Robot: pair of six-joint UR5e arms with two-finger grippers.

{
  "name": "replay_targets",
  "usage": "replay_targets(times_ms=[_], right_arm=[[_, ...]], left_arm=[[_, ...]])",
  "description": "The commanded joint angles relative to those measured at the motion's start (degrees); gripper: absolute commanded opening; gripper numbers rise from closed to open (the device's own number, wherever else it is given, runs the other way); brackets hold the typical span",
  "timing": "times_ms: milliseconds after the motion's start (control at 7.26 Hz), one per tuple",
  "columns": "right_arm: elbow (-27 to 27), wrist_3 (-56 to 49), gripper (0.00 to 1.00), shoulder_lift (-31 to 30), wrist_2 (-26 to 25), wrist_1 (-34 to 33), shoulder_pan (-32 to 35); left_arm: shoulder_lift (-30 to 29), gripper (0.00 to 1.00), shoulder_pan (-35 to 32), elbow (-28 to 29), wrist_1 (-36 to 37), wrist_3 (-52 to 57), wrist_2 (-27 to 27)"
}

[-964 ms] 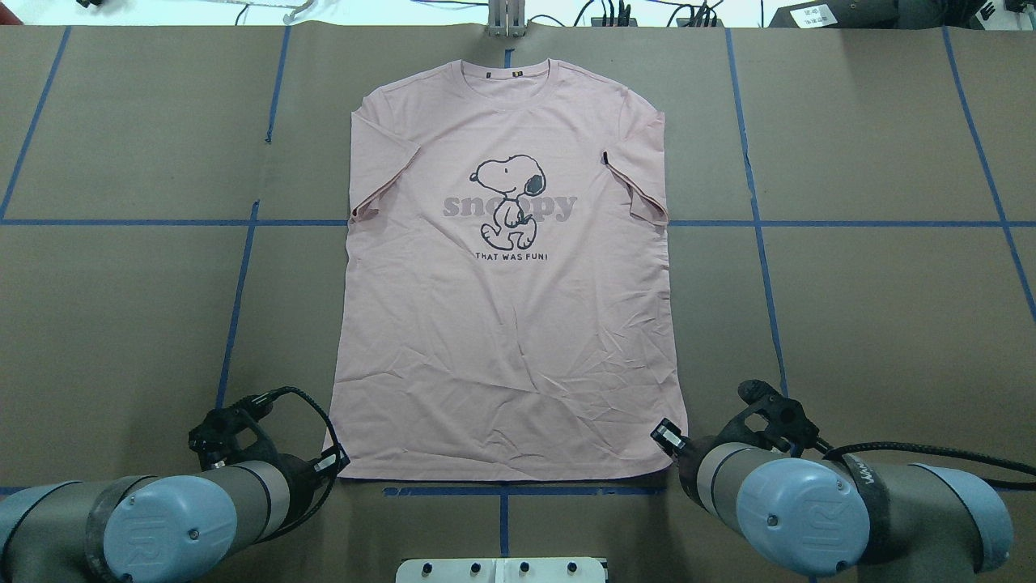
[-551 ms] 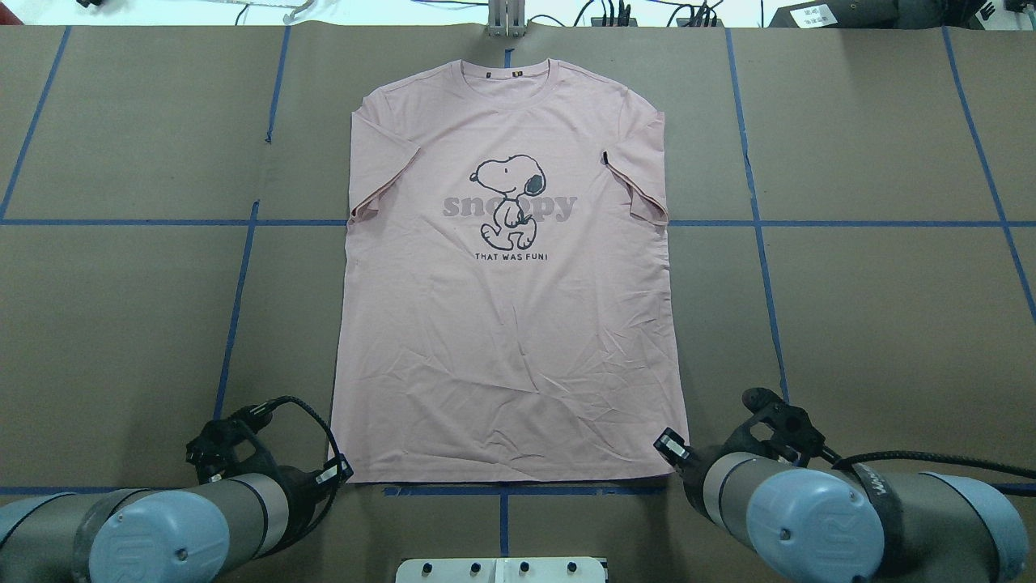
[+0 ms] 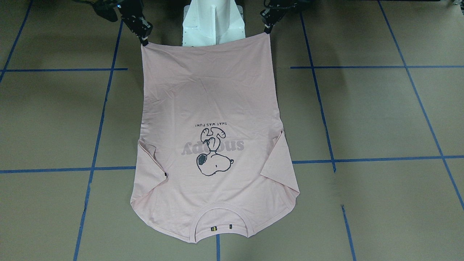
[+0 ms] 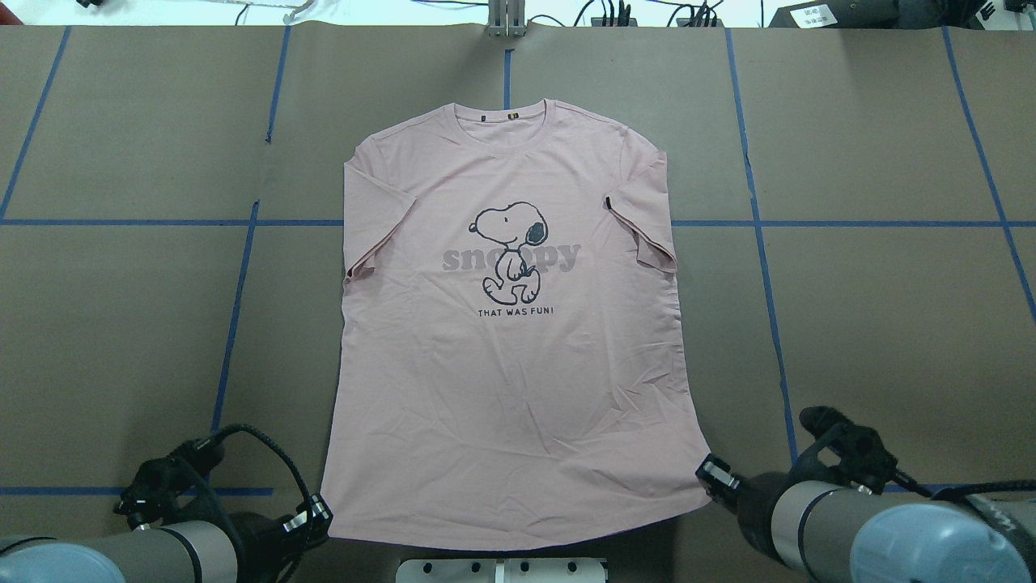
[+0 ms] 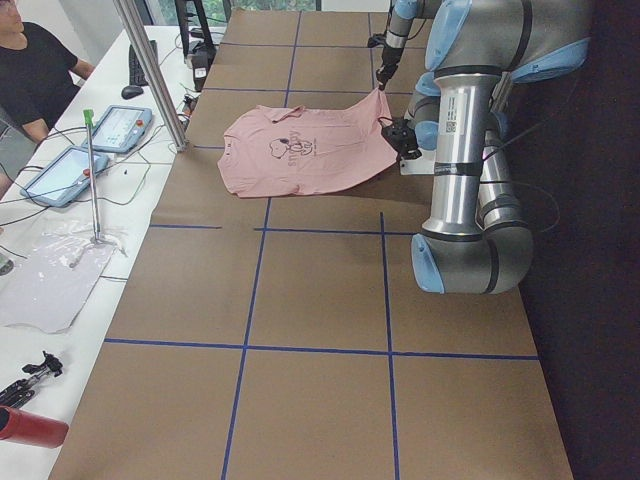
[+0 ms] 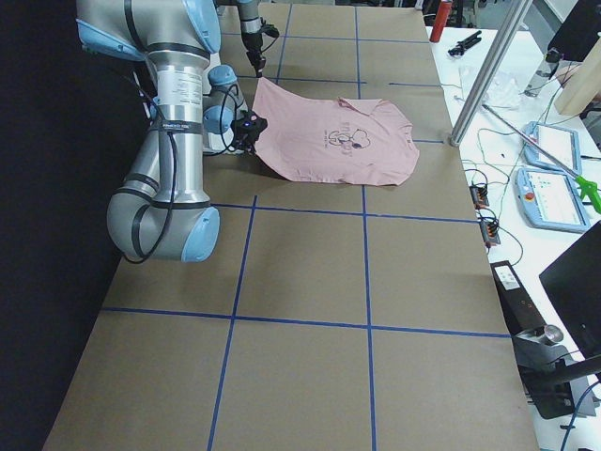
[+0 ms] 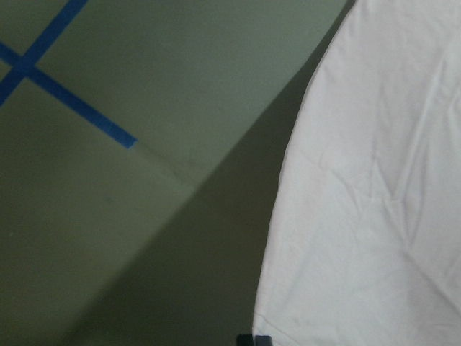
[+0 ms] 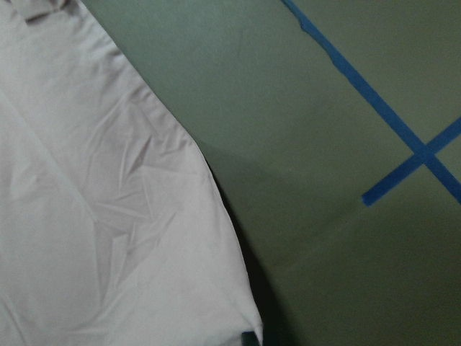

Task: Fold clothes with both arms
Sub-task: 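Lift both hem corners and fold them over toward the collar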

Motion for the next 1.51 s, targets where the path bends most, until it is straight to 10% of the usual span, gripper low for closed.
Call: replay_targets(times_ms=[0, 689, 1377], right_arm=[[-2.69, -12.71, 0.00, 8.98, 0.35, -2.07, 11.59], [-25.98, -35.90, 0.00, 29.42, 11.41, -9.65, 35.79], [-54.94, -41.47, 0.00, 46.03, 13.01, -1.89, 41.98]], left_arm=[[-7.74, 0.00, -13.29, 4.46, 1.06, 10.18, -1.47], [-19.55, 0.00, -35.41, 23.37, 0.36, 32.35, -3.40], [-27.91, 0.00, -41.15, 41.54, -9.18, 37.48, -2.97]])
